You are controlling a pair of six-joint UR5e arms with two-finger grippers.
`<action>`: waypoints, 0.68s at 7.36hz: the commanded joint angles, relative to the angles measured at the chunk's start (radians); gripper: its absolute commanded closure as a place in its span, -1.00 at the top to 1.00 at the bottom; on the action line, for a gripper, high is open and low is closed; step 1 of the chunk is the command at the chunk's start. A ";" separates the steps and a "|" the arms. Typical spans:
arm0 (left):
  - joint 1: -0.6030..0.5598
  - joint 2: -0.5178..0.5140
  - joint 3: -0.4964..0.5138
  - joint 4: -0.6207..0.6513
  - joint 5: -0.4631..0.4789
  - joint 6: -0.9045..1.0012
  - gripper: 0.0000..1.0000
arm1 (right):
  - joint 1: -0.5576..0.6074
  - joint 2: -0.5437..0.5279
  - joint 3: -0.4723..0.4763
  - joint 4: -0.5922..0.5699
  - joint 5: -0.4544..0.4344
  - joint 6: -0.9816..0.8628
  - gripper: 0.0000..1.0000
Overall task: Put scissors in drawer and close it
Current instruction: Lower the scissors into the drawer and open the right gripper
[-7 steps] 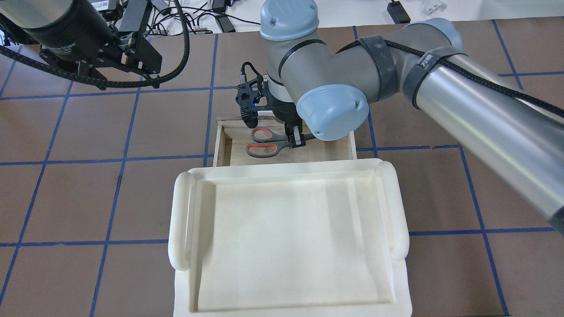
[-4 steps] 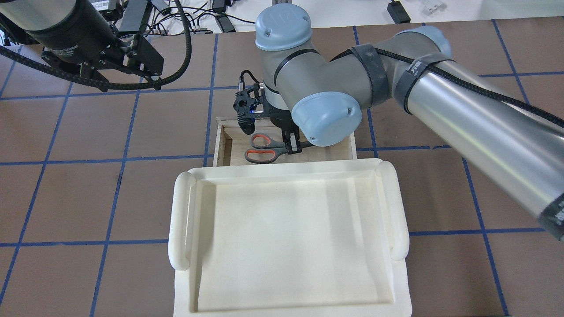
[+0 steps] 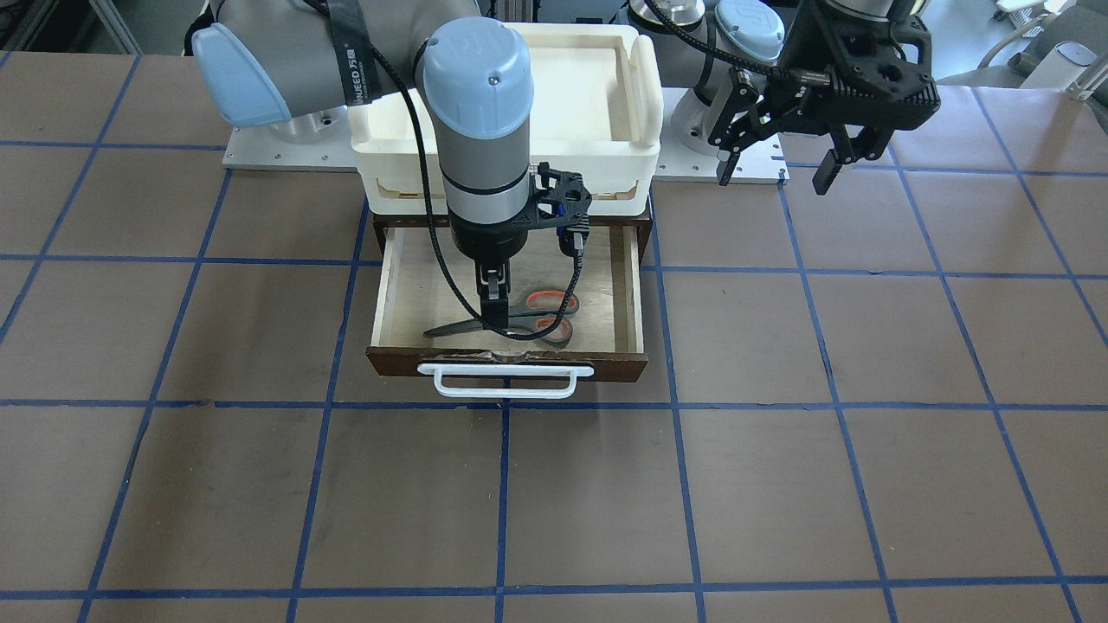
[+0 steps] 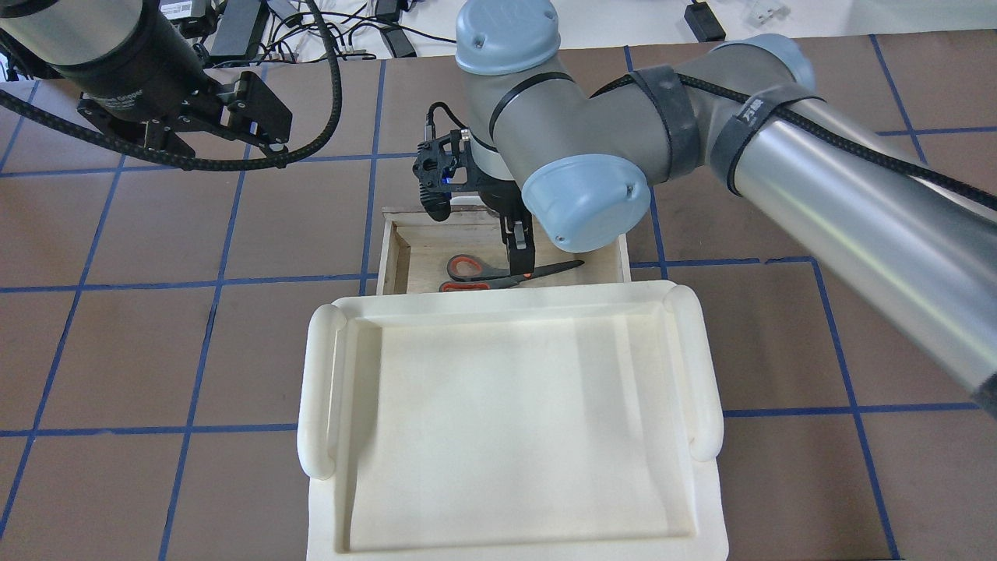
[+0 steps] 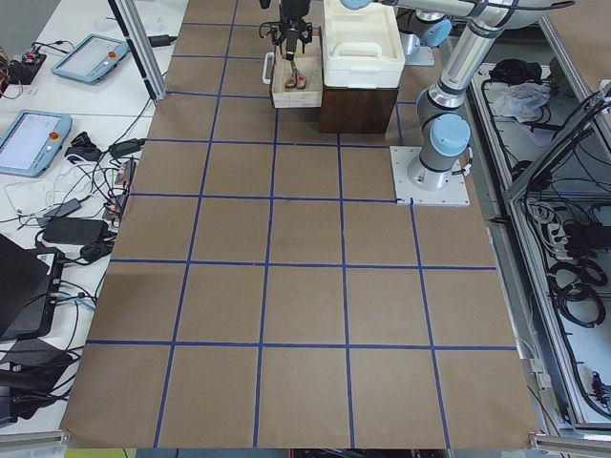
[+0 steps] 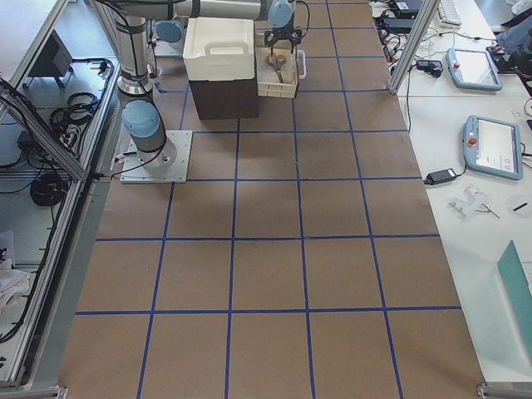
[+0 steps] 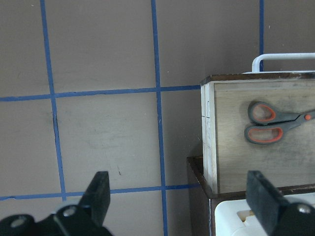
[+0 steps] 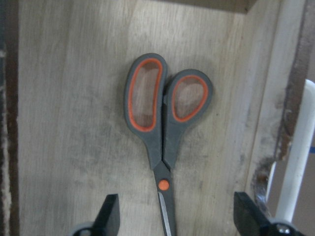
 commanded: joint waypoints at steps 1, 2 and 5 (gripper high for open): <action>0.000 -0.012 -0.001 0.000 0.006 0.004 1.00 | -0.072 -0.035 -0.003 -0.046 0.008 0.411 1.00; 0.000 -0.010 -0.001 0.000 0.009 0.005 1.00 | -0.111 -0.048 -0.003 -0.064 0.010 0.609 1.00; 0.001 -0.029 0.018 0.009 0.006 0.004 1.00 | -0.253 -0.090 -0.003 -0.064 0.010 1.101 1.00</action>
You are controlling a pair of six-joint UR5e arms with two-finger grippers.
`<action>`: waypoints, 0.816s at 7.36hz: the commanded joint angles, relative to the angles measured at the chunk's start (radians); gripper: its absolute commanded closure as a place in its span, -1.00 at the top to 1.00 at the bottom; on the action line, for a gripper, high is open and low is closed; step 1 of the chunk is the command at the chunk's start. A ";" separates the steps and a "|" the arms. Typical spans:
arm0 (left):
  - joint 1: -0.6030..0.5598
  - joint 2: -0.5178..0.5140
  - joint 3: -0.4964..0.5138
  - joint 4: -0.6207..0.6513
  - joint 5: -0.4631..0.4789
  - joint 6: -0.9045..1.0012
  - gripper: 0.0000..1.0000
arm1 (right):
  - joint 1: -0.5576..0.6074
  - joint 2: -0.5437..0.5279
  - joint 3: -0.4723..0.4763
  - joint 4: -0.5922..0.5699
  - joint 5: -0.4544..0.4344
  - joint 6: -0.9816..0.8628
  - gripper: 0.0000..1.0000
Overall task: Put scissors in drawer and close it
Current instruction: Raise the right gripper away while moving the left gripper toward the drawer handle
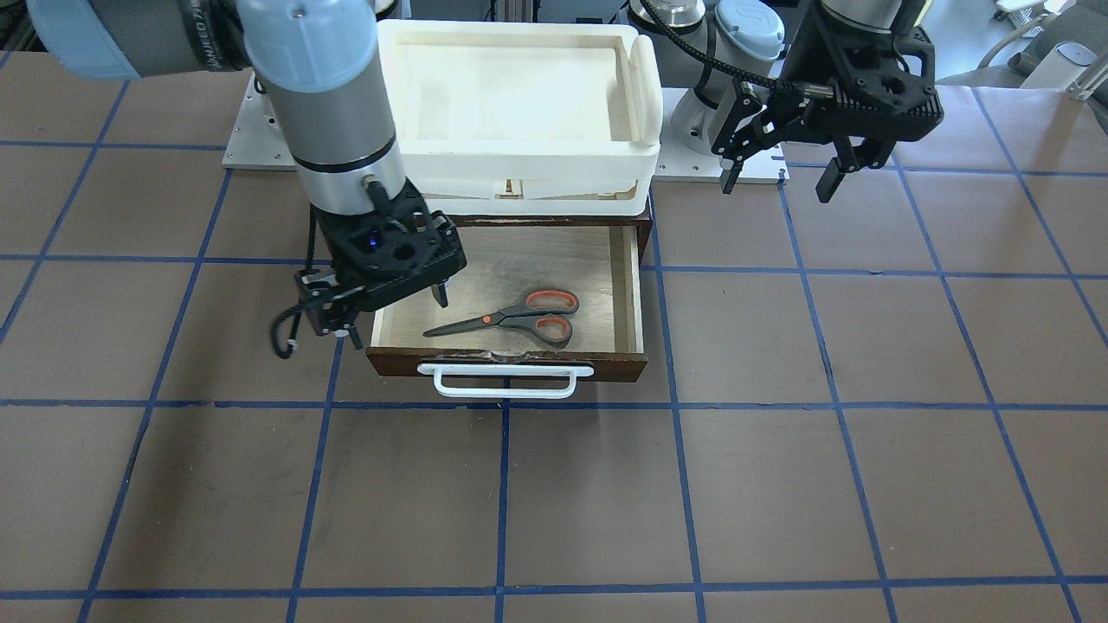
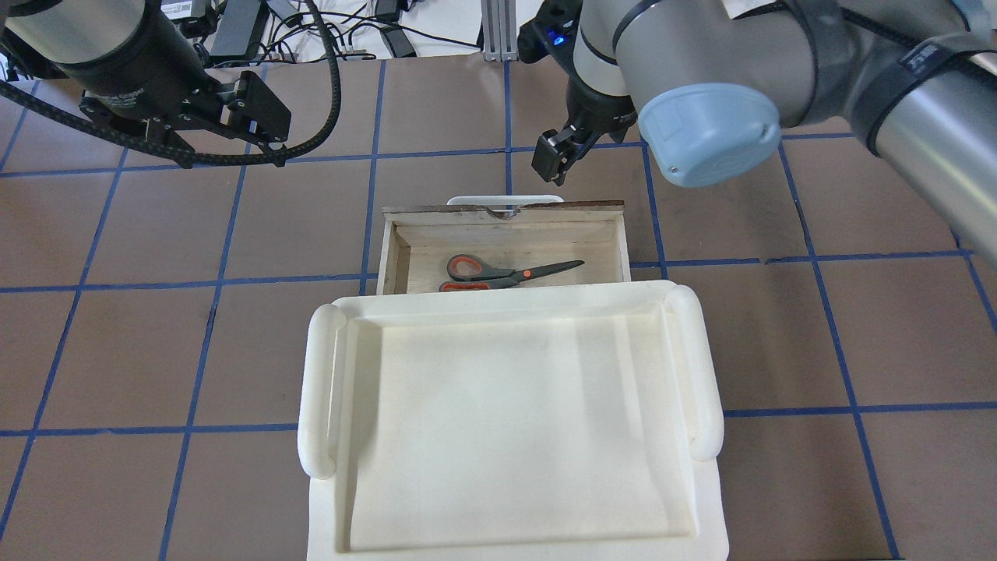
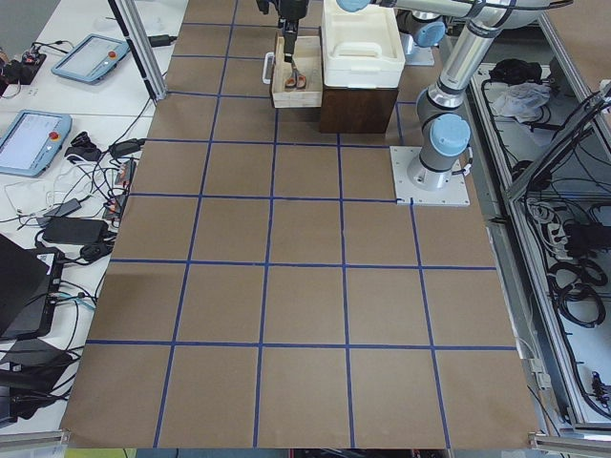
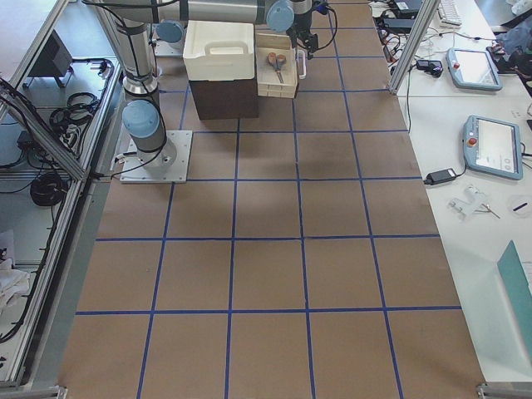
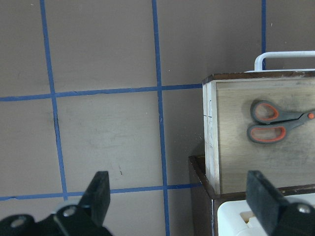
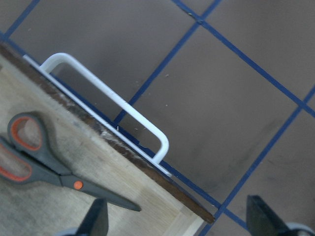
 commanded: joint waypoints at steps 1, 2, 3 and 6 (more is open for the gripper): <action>-0.003 -0.024 0.012 0.001 -0.013 -0.003 1.00 | -0.101 -0.013 0.000 -0.005 0.001 0.276 1.00; -0.003 -0.041 0.015 0.010 -0.018 0.030 1.00 | -0.157 -0.015 0.001 -0.004 -0.017 0.278 1.00; 0.000 -0.047 0.017 0.016 -0.056 0.032 1.00 | -0.182 -0.007 0.001 -0.005 -0.014 0.278 1.00; -0.014 -0.148 0.079 0.041 -0.123 0.009 1.00 | -0.195 -0.053 0.005 0.007 -0.021 0.266 1.00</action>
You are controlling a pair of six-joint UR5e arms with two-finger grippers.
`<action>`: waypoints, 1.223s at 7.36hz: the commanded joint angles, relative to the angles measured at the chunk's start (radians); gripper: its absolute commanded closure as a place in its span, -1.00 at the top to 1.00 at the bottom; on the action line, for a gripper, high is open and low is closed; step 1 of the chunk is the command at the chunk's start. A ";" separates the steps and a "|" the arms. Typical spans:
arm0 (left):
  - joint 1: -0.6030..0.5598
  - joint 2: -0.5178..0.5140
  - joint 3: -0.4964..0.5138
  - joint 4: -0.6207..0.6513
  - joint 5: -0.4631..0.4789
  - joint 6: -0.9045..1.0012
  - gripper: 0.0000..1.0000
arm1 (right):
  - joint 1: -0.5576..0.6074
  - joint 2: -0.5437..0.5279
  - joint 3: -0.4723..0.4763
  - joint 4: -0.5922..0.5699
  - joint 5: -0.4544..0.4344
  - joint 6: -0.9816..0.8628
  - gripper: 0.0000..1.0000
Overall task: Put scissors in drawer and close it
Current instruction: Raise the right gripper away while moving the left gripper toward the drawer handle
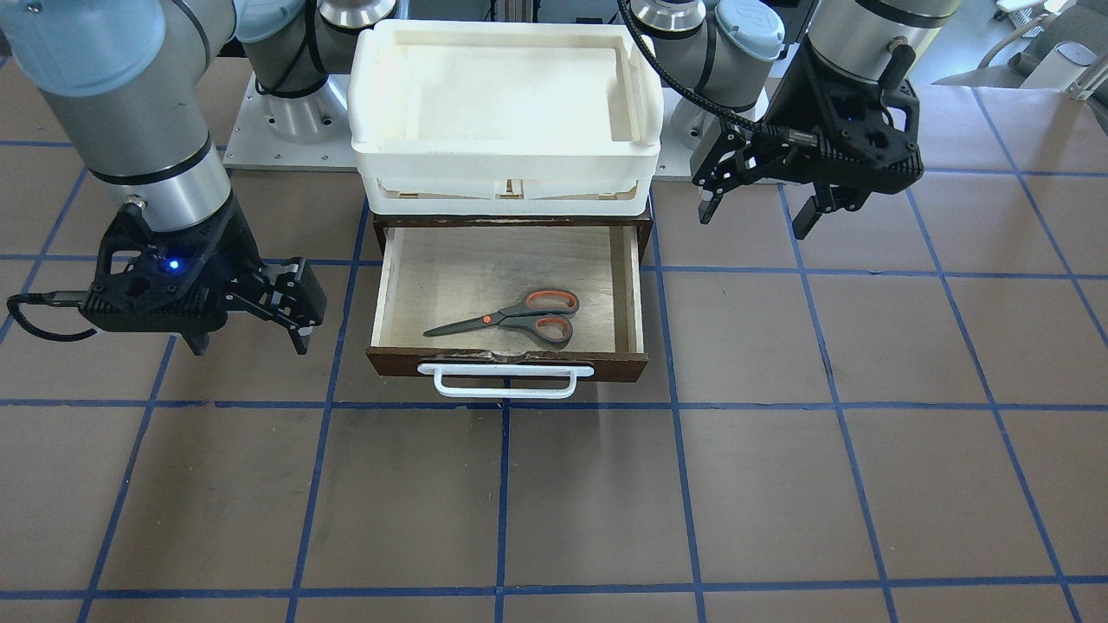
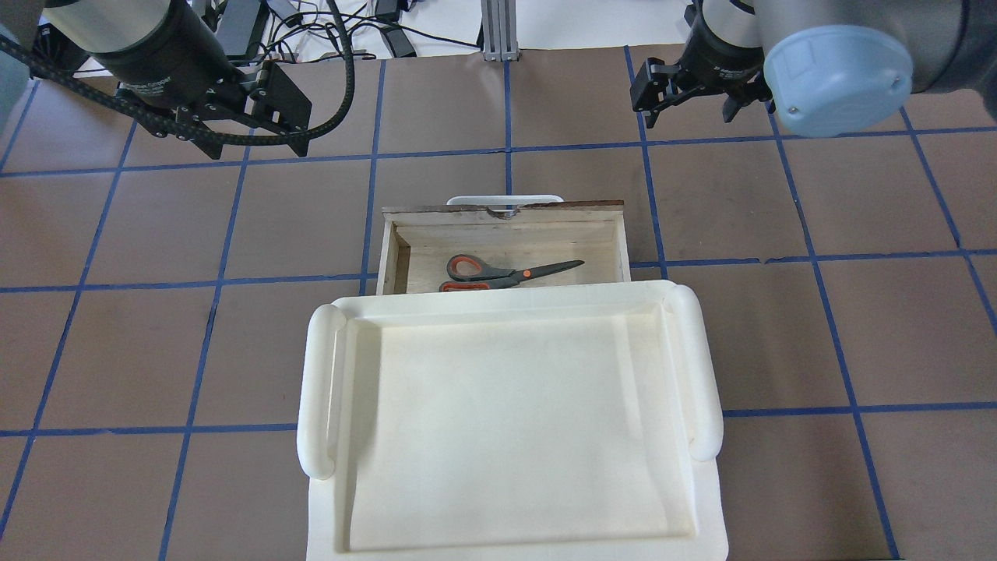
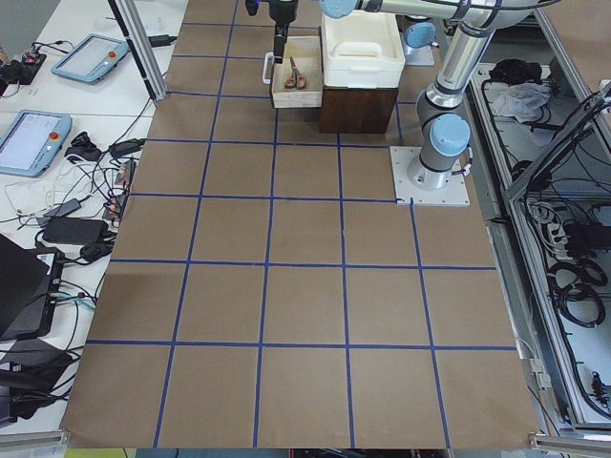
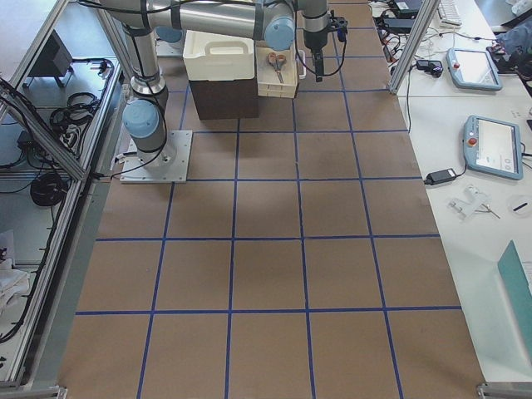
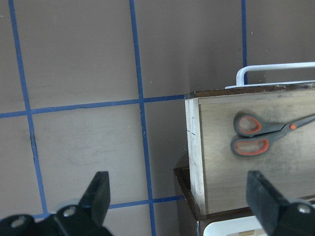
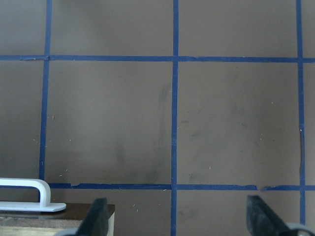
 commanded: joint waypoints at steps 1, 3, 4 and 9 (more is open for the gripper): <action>-0.033 -0.115 0.084 0.022 -0.049 -0.056 0.99 | -0.008 -0.029 0.007 0.017 -0.003 -0.003 1.00; -0.137 -0.261 0.137 0.144 -0.022 -0.191 1.00 | -0.003 -0.070 0.018 0.186 -0.001 0.012 1.00; -0.183 -0.327 0.163 0.210 0.011 -0.240 1.00 | -0.001 -0.098 0.018 0.195 -0.001 0.011 1.00; -0.227 -0.461 0.188 0.209 0.013 -0.360 1.00 | 0.000 -0.119 0.019 0.192 -0.001 -0.004 1.00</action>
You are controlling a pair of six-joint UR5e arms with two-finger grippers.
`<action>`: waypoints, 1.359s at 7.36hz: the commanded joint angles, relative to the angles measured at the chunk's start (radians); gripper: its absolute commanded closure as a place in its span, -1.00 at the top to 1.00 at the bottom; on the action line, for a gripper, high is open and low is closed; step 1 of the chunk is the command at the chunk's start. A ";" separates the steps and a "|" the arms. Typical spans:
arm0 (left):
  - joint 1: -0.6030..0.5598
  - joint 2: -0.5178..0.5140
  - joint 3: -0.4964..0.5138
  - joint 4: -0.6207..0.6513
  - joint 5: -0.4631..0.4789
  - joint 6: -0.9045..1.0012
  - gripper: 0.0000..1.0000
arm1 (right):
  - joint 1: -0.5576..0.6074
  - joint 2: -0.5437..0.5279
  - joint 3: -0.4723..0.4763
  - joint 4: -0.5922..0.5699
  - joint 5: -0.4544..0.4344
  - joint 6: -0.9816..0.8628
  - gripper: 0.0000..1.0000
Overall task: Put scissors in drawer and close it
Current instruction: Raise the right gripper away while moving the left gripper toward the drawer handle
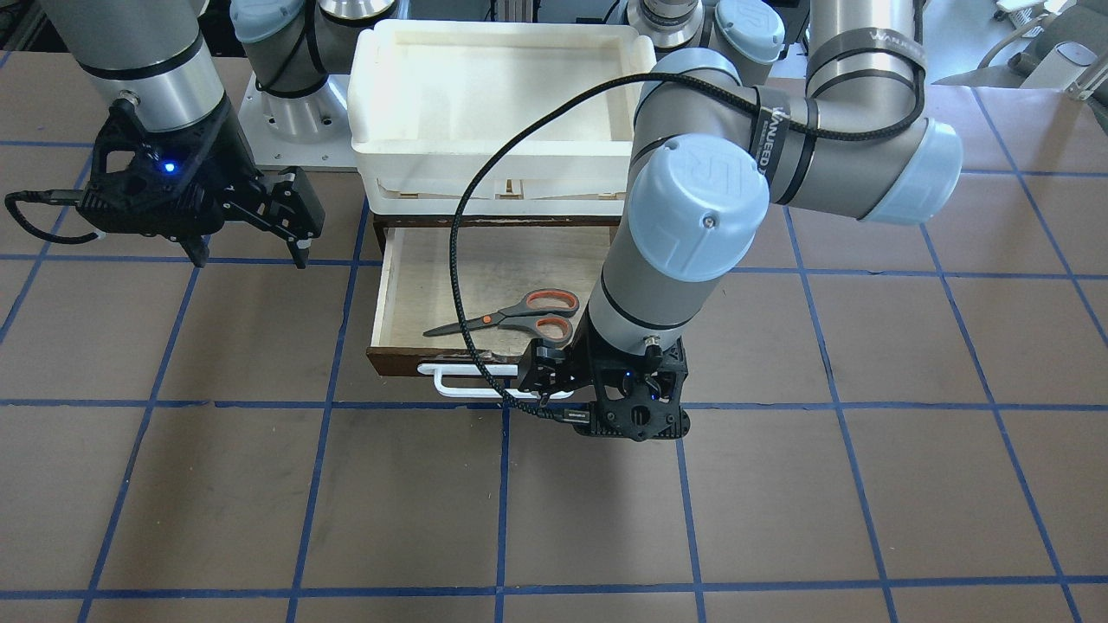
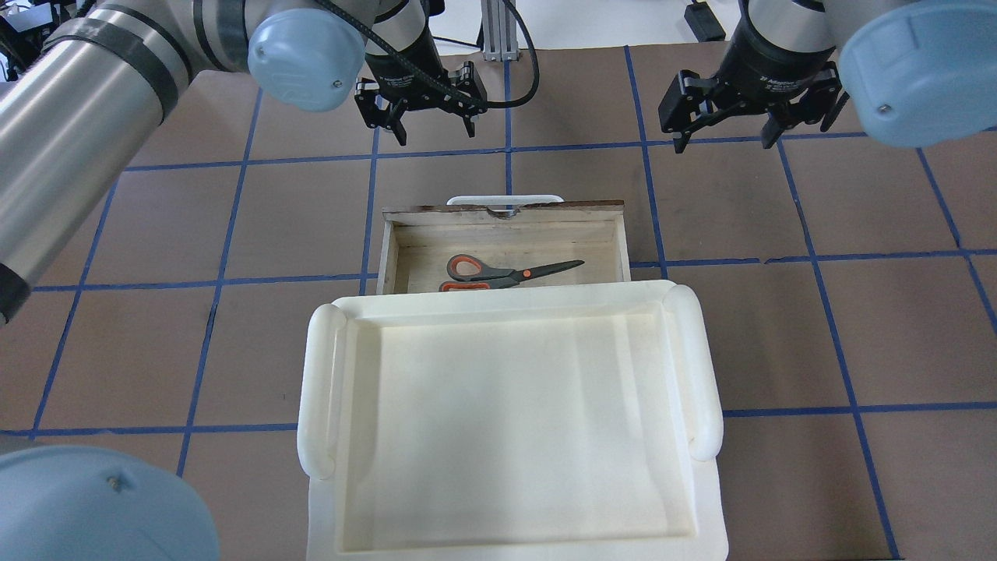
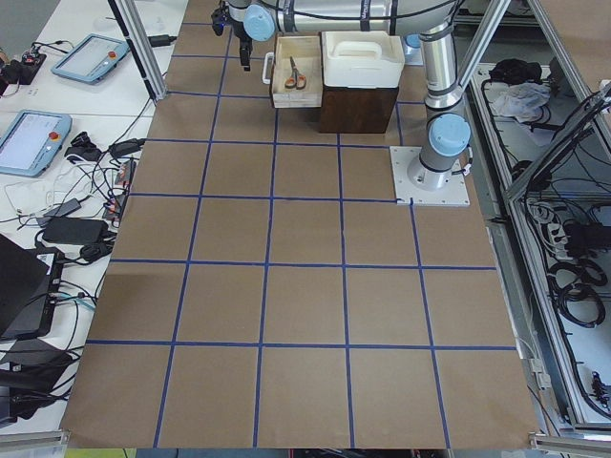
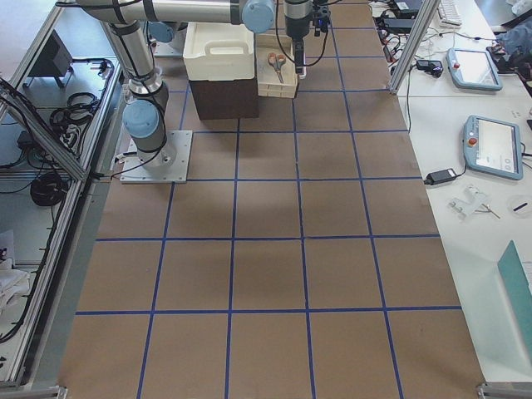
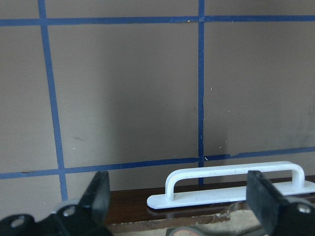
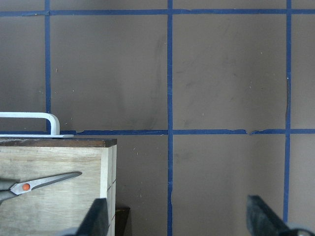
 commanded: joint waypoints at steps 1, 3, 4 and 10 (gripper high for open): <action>-0.021 -0.047 0.009 0.013 0.003 -0.054 1.00 | -0.004 0.002 0.000 -0.005 0.000 0.000 1.00; -0.038 -0.107 0.035 0.085 -0.014 -0.112 1.00 | -0.003 0.000 0.000 -0.009 0.000 -0.001 1.00; -0.044 -0.128 0.035 0.086 0.001 -0.115 1.00 | -0.004 0.002 0.000 -0.011 -0.001 -0.009 1.00; -0.078 -0.173 0.031 0.076 0.040 -0.062 1.00 | -0.004 -0.004 0.000 -0.009 -0.003 -0.001 1.00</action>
